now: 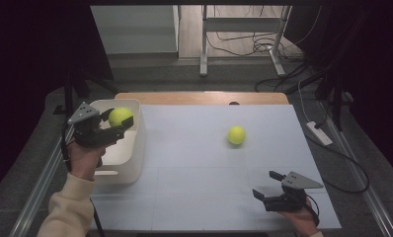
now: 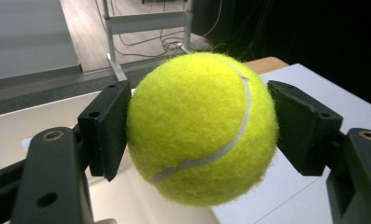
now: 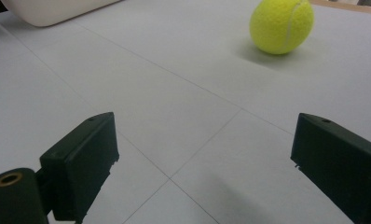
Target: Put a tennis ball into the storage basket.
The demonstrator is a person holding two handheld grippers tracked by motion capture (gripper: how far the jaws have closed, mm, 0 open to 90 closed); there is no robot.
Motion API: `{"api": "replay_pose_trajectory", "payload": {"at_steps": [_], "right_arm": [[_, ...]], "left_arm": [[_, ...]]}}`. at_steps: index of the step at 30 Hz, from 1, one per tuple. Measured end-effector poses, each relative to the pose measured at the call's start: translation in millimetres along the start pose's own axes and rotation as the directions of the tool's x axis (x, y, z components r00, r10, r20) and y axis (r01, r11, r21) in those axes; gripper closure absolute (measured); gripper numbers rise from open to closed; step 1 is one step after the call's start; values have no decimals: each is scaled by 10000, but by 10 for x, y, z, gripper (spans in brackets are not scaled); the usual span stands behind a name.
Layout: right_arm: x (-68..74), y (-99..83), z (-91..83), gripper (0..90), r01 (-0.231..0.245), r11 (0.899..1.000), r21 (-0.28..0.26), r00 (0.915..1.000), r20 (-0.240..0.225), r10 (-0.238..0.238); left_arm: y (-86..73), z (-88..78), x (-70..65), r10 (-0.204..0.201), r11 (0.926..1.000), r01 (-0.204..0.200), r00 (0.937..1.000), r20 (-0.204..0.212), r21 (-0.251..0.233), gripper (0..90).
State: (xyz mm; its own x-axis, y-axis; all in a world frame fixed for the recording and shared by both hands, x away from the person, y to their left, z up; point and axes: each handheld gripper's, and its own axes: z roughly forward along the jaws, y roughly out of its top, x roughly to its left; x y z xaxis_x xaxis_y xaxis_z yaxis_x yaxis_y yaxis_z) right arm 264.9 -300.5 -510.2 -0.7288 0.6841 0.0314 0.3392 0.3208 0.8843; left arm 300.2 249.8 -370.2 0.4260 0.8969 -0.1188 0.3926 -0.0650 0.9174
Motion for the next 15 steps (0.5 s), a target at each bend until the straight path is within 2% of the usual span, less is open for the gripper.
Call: {"api": "replay_pose_trajectory", "payload": {"at_steps": [15], "right_arm": [[1, 1, 1, 71, 15, 10000, 10, 10000, 11, -15]], "left_arm": [[6, 43, 129, 66, 9990, -47, 9990, -440, 449, 265]]}}
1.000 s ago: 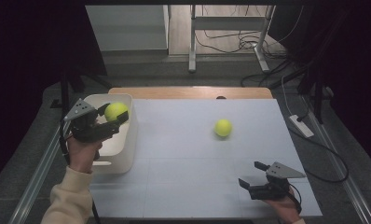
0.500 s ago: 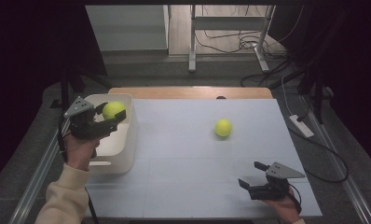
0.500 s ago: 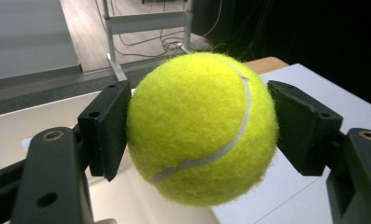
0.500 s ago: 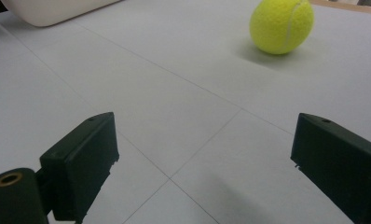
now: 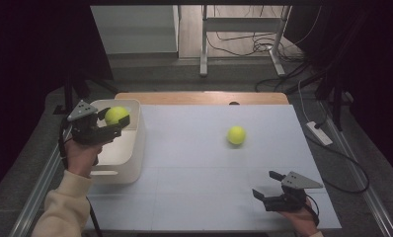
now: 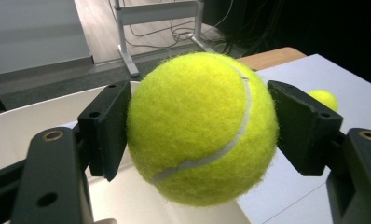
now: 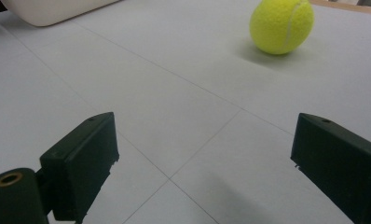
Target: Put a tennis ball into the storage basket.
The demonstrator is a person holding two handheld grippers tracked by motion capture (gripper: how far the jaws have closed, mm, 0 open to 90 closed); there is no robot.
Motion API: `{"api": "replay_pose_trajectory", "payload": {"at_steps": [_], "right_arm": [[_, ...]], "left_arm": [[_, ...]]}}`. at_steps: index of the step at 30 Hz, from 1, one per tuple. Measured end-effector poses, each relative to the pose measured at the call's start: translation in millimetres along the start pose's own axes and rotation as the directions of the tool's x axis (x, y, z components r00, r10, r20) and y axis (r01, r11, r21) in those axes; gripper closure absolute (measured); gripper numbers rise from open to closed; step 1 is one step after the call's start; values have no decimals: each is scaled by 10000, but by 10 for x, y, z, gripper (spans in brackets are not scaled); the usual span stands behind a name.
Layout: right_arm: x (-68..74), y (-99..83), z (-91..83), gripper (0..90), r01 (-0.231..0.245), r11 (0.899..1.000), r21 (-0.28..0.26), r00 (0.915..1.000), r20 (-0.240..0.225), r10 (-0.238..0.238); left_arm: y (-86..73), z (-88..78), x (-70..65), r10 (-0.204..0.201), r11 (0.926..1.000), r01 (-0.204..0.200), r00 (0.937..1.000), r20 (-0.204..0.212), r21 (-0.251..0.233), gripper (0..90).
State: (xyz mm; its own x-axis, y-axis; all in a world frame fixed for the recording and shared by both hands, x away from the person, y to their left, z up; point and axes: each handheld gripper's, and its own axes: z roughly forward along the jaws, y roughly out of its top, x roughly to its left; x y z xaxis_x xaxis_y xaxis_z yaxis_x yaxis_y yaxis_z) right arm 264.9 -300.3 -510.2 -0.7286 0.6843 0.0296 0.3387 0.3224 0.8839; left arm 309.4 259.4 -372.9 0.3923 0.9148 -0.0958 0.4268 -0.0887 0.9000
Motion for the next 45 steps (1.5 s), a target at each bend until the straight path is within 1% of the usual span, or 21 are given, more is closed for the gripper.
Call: {"api": "replay_pose_trajectory", "payload": {"at_steps": [8, 11, 19, 24, 26, 29, 30, 33, 38, 45], "right_arm": [[-1, 1, 0, 71, -3, 10000, 0, 10000, 11, 3], [1, 1, 0, 71, 5, 10000, 1, 10000, 6, -5], [1, 1, 3, 71, 7, 10000, 18, 10000, 11, -7], [2, 1, 3, 71, 11, 10000, 17, 10000, 15, -11], [2, 1, 3, 71, 10, 10000, 22, 10000, 13, -10], [3, 1, 5, 71, 23, 10000, 45, 10000, 36, -24], [3, 1, 5, 71, 23, 10000, 45, 10000, 36, -24], [3, 0, 6, 71, 26, 10000, 52, 10000, 35, -26], [1, -1, 8, 71, 31, 10000, 59, 10000, 42, -32], [1, -2, 9, 71, 36, 10000, 65, 10000, 39, -37]], "left_arm": [[21, 34, 67, -28, 9996, 32, 9999, -164, 263, 265], [39, 42, 86, 24, 9993, -14, 9996, -264, 381, 265], [83, 42, 122, 55, 9987, -33, 9991, -432, 500, 264], [91, 76, 189, 11, 9972, 38, 9978, -669, 740, 264], [95, 103, 227, 5, 9962, 66, 9967, -816, 868, 264], [92, 148, 284, -76, 9946, 172, 9957, -927, 1025, 264], [92, 148, 284, -76, 9946, 172, 9957, -927, 1025, 264], [79, 215, 350, -176, 9913, 314, 9941, -1074, 1279, 264], [80, 277, 401, -319, 9887, 479, 9931, -1128, 1417, 264], [99, 389, 486, -355, 9817, 624, 9882, -1489, 1800, 264]]}}
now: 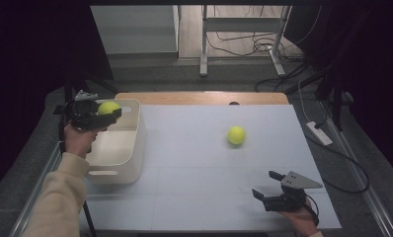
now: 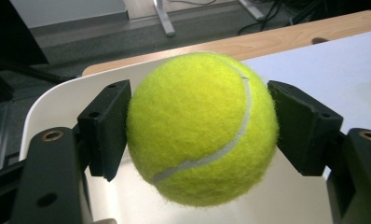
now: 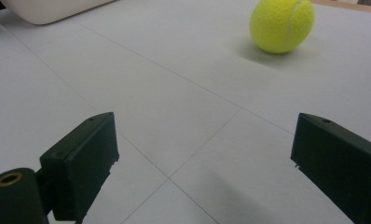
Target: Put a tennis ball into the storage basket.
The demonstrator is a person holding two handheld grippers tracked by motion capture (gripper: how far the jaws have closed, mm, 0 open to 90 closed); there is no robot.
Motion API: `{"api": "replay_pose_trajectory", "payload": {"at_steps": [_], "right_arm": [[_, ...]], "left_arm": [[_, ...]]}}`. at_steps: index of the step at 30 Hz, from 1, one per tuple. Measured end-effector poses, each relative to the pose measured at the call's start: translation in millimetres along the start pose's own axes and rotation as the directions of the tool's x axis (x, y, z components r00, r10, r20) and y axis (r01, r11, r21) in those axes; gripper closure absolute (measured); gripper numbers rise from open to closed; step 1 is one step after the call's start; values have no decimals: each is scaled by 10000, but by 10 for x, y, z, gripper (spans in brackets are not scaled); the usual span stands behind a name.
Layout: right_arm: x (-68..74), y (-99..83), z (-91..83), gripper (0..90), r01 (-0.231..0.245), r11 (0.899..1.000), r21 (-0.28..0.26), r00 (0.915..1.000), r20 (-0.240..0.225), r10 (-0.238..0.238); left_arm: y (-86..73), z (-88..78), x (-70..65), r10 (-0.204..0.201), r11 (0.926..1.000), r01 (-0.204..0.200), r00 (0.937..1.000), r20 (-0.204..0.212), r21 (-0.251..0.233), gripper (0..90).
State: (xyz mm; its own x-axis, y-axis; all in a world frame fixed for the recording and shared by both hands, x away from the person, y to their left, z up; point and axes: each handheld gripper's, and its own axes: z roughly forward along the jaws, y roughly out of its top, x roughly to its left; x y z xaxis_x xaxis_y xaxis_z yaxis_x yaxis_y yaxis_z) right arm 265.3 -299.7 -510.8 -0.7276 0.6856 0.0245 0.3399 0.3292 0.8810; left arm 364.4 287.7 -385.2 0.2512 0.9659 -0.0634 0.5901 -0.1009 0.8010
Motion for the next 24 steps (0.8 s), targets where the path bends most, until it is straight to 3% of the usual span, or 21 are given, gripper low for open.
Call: {"api": "replay_pose_trajectory", "payload": {"at_steps": [9, 24], "right_arm": [[-7, -2, 2, 71, -18, 10000, 10, 10000, -16, 18], [-4, -2, 2, 71, -23, 10000, 10, 10000, 2, 23]], "left_arm": [[-2, 145, 35, -21, 9978, 31, 9999, -151, 669, 262], [-14, 147, 112, -303, 9962, 331, 9989, -356, 809, 260]]}}
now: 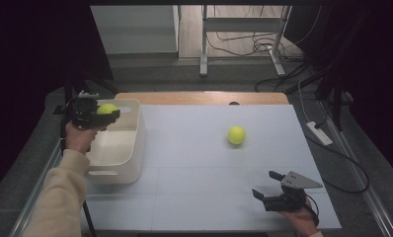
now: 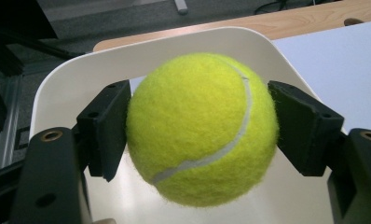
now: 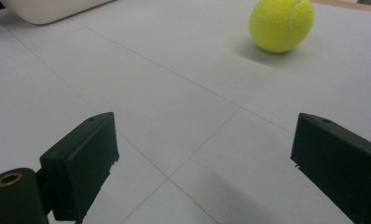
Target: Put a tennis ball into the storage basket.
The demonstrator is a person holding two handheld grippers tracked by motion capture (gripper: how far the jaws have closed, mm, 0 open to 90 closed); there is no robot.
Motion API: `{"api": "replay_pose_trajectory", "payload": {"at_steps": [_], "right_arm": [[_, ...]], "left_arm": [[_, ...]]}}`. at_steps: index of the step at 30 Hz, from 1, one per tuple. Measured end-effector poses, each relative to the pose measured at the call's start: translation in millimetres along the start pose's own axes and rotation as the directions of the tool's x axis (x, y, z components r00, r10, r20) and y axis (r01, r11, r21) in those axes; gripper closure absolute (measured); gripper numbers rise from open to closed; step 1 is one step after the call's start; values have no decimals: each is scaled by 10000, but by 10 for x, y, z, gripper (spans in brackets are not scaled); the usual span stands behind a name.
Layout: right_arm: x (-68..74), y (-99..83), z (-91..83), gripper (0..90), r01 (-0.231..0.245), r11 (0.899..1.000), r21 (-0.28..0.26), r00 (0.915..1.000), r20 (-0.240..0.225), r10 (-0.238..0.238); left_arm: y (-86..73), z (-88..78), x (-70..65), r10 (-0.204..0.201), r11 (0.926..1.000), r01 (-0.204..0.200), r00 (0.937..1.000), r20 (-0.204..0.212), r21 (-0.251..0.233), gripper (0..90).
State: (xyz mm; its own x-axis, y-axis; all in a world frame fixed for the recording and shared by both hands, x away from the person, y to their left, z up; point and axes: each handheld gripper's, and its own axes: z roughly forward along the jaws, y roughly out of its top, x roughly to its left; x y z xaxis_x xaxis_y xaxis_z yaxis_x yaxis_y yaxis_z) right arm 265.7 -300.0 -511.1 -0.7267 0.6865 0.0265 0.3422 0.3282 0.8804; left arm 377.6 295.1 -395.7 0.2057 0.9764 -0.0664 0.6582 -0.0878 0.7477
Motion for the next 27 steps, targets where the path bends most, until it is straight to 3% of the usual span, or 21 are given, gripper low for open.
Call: {"api": "replay_pose_trajectory", "payload": {"at_steps": [5, 12, 22, 27], "right_arm": [[1, 0, 1, 71, 1, 10000, 10, 10000, -8, -1], [2, 1, -2, 71, -4, 10000, -50, 10000, -7, 4], [13, 5, -7, 71, 8, 9999, -110, 10000, 0, -8], [11, 4, -10, 72, 3, 9999, -123, 10000, 7, -3]], "left_arm": [[7, -7, -13, -6, 10000, 5, 10000, -92, -80, 253], [36, -88, -33, -281, 9984, 287, 9995, 129, -485, 111], [37, -281, -195, 143, 9948, -33, 9940, 1081, -1019, 109], [19, -360, -330, 565, 9910, -361, 9858, 1582, -1292, 108]]}}
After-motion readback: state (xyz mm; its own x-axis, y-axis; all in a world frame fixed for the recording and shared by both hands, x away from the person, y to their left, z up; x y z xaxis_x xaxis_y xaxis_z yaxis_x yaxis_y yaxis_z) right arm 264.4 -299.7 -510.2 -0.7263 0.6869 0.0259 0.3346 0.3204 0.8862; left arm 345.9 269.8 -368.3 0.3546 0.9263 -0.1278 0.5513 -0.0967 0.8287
